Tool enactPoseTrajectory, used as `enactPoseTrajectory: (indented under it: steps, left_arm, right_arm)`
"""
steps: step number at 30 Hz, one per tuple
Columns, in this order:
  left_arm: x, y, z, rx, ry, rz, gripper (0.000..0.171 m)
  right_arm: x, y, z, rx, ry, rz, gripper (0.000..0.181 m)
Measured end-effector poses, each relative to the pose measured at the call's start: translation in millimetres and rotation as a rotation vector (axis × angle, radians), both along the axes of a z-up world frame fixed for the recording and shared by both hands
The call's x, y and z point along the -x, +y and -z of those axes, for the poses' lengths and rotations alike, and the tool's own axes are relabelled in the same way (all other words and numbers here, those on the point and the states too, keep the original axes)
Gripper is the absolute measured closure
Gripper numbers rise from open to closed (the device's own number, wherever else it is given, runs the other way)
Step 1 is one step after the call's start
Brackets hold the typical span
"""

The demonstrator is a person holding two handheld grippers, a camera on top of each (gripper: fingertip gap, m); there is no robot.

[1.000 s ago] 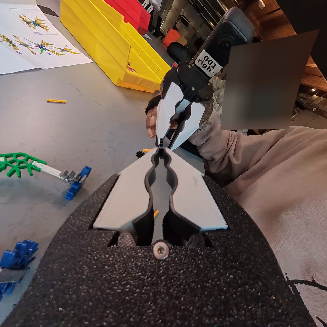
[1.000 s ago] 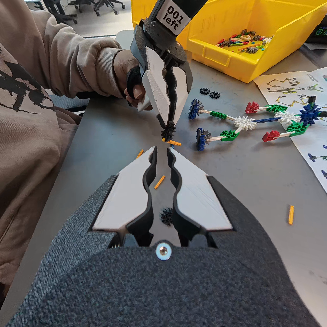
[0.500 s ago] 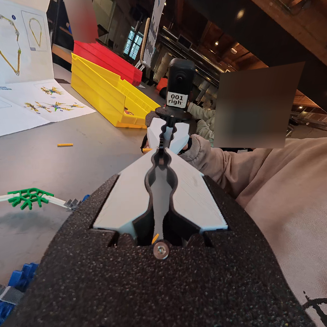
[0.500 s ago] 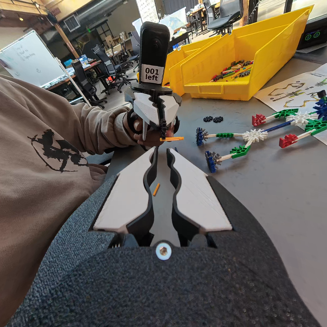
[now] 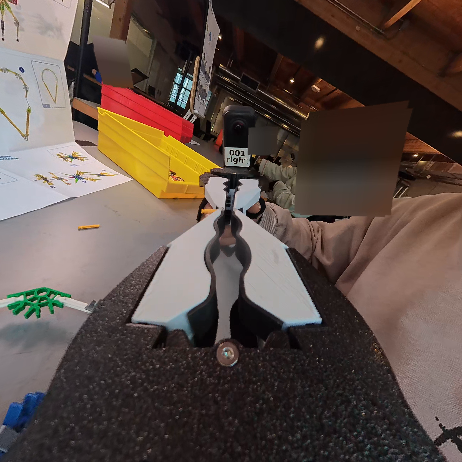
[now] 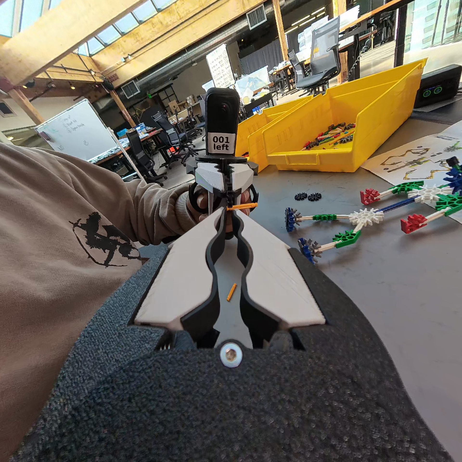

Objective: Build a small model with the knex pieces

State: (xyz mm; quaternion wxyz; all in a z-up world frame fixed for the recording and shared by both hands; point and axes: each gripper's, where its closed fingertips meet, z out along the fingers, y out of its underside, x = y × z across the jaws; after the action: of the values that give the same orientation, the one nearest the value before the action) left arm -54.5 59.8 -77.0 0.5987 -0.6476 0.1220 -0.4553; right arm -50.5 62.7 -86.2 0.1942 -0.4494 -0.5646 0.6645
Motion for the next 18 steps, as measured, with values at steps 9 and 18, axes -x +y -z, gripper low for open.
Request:
enactPoseTrajectory:
  steps: [9,18]
  left_arm:
    - [-0.5,-1.4,-1.6,0.005,-0.01,-0.005,0.169]
    - [-1.0,-2.3,-2.0,0.016,-0.026,-0.001,0.169]
  right_arm:
    - [0.1,-1.3,-2.0,0.006,0.021,0.004,0.18]
    - [1.4,-0.6,-6.8,0.031,0.05,0.02,0.18]
